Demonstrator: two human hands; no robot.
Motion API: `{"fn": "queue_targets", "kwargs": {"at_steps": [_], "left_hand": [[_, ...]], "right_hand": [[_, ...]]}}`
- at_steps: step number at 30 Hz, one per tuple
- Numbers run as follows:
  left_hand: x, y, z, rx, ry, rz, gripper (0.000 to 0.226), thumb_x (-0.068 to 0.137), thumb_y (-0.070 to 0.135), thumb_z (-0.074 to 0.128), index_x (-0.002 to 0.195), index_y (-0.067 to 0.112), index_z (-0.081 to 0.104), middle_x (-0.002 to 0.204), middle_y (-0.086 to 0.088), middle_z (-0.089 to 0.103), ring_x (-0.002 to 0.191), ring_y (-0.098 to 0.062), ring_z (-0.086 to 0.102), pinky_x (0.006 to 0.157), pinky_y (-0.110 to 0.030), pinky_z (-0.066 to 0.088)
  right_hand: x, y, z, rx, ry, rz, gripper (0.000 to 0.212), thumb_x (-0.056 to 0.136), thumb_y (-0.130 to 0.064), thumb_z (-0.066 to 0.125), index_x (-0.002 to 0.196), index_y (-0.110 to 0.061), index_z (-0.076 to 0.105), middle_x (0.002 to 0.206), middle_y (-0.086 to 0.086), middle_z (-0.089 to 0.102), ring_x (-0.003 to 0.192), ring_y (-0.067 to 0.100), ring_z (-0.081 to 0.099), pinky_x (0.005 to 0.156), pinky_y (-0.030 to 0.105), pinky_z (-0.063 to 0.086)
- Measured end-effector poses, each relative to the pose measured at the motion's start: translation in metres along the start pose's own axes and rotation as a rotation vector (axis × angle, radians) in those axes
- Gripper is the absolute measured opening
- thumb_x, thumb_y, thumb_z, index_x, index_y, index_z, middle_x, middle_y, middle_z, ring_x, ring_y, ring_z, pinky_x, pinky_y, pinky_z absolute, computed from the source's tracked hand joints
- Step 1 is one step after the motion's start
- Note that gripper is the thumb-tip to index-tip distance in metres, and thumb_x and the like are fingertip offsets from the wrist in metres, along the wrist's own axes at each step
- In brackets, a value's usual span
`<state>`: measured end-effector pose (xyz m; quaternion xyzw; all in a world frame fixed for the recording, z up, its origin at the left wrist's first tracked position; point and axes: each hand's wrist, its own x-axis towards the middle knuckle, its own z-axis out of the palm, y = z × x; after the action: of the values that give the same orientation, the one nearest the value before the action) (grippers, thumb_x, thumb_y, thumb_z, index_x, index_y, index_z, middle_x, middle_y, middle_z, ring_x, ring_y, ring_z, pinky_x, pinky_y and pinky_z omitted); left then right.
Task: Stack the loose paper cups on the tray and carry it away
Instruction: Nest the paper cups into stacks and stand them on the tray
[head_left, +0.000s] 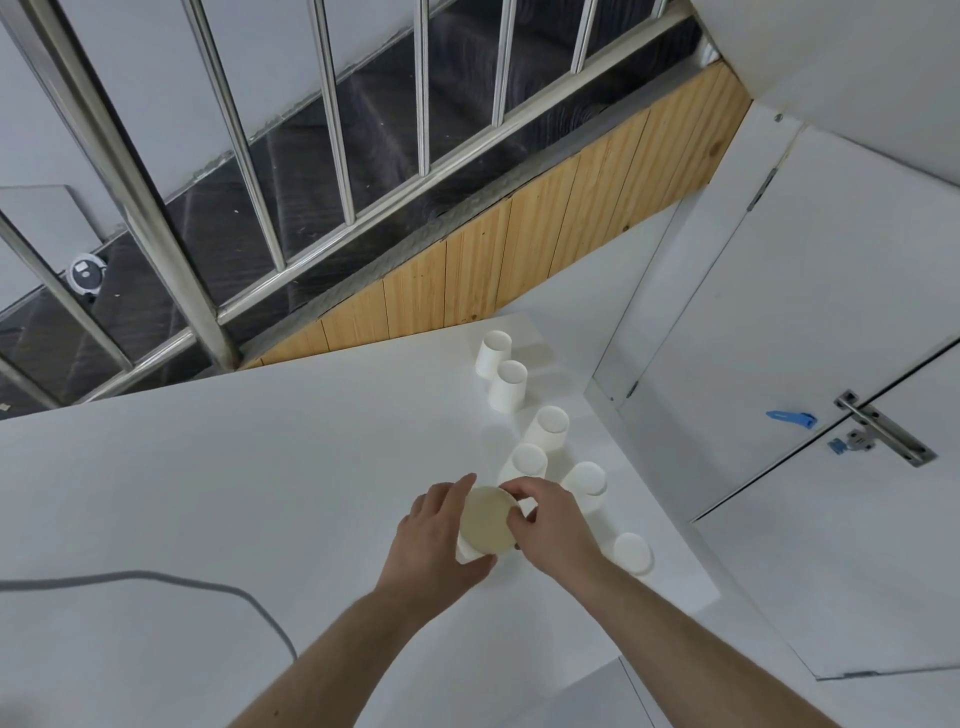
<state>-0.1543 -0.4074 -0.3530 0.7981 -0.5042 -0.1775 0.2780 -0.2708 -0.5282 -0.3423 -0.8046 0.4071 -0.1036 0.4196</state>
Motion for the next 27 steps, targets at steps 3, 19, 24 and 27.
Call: {"fn": "queue_targets", "kwargs": {"at_steps": [3, 19, 24, 27], "left_hand": [[-0.001, -0.01, 0.0, 0.203, -0.122, -0.095, 0.093, 0.078, 0.052, 0.065, 0.149, 0.027, 0.011, 0.147, 0.005, 0.024, 0.139, -0.018, 0.019, 0.112, -0.032, 0.022], [-0.008, -0.032, 0.008, 0.278, -0.327, -0.242, 0.07, 0.082, 0.017, 0.056, 0.143, 0.032, 0.025, 0.147, 0.001, 0.019, 0.135, -0.021, 0.025, 0.095, -0.032, 0.045], [-0.009, -0.03, 0.003, 0.246, -0.247, -0.21, 0.069, 0.081, 0.021, 0.055, 0.142, 0.031, 0.025, 0.142, 0.004, 0.025, 0.13, -0.019, 0.031, 0.091, -0.028, 0.046], [-0.009, -0.029, -0.001, 0.204, -0.188, -0.187, 0.069, 0.082, 0.025, 0.056, 0.143, 0.03, 0.023, 0.141, 0.006, 0.027, 0.129, -0.018, 0.032, 0.089, -0.027, 0.047]], "right_hand": [[0.004, 0.015, -0.001, -0.038, -0.011, 0.113, 0.024, 0.089, -0.006, 0.052, 0.105, -0.019, 0.065, 0.099, -0.011, 0.063, 0.081, 0.011, 0.064, 0.077, 0.027, 0.055], [0.005, 0.052, 0.011, -0.253, -0.126, 0.24, 0.039, 0.095, -0.019, 0.049, 0.134, -0.017, 0.048, 0.131, 0.002, 0.054, 0.118, 0.022, 0.055, 0.099, 0.036, 0.046], [-0.005, 0.03, 0.01, -0.497, -0.223, 0.026, 0.079, 0.086, -0.057, 0.058, 0.15, -0.028, 0.023, 0.151, -0.003, 0.024, 0.138, 0.021, 0.026, 0.105, 0.038, 0.041], [-0.007, 0.024, 0.017, -0.569, -0.328, -0.004, 0.084, 0.083, -0.048, 0.067, 0.151, -0.031, 0.02, 0.155, -0.003, 0.015, 0.141, 0.022, 0.021, 0.104, 0.038, 0.043]]}}
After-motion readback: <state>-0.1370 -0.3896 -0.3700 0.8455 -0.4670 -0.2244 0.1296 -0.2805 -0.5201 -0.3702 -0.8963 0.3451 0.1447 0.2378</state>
